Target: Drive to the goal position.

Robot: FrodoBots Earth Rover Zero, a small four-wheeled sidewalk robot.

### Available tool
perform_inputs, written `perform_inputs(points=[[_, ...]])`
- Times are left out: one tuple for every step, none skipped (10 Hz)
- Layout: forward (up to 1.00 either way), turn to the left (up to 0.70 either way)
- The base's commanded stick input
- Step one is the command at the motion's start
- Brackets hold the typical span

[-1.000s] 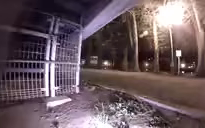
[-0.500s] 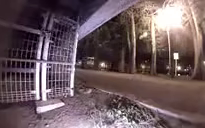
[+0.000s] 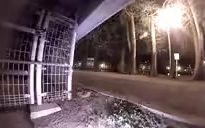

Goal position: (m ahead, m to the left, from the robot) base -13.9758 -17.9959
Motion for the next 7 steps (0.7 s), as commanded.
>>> perform_inputs(points=[[0.30, -0.75], [0.30, -0.75], [0.30, -0.75], [0.30, -0.66], [0.30, 0.00], [0.30, 0.00], [0.30, 0.00]])
